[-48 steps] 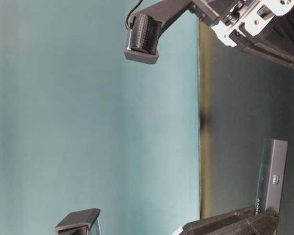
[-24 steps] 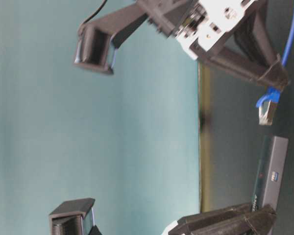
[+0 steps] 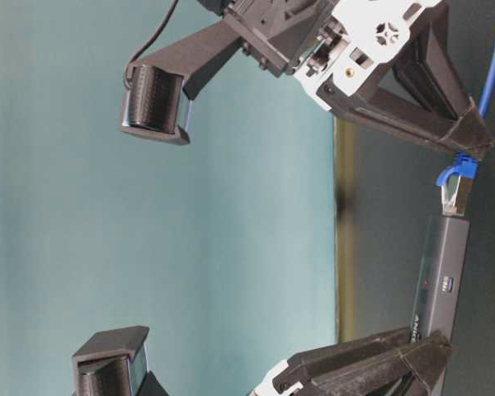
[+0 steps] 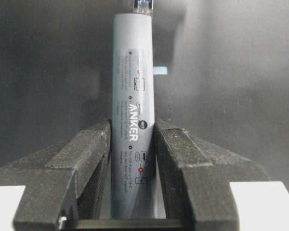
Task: Insert the LAN cable into the hub.
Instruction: 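Push the blue plug with the right gripper into the hub's port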
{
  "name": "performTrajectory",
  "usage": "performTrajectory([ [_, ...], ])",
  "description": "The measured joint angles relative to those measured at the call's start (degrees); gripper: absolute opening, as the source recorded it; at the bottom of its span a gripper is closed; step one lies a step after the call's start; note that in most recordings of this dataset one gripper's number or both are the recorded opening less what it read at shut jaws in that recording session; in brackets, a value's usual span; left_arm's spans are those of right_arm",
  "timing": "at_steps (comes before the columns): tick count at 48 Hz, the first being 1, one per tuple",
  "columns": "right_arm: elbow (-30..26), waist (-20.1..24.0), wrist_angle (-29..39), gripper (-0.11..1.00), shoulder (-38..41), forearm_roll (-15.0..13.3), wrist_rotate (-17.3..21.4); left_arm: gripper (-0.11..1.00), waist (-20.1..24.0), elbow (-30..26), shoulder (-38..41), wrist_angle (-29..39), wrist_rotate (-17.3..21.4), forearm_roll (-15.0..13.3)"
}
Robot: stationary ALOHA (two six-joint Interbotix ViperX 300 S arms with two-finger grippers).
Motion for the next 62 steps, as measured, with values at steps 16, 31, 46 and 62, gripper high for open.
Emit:
performTrajectory([
  [16,0.0,-0.2,0.3,0.1,0.8,0.0,0.0,0.28,-0.4,0.0,0.1,0.2,0.2,0.0],
  [31,-0.6,-0.2,0.4,0.1,1.1,0.0,0.0,0.28,-0.4,0.0,0.3,0.2,0.1,0.0],
  [46,-1.5,-0.2,0.4,0.1,1.6,0.0,0.0,0.28,-0.4,0.0,0.4,0.2,0.2,0.0],
  [62,-3.3,-0.2,4.7,0.1,2.3,-0.1,-0.1,0.28,-0.4,-1.7,1.5,1.1,2.9,0.0],
])
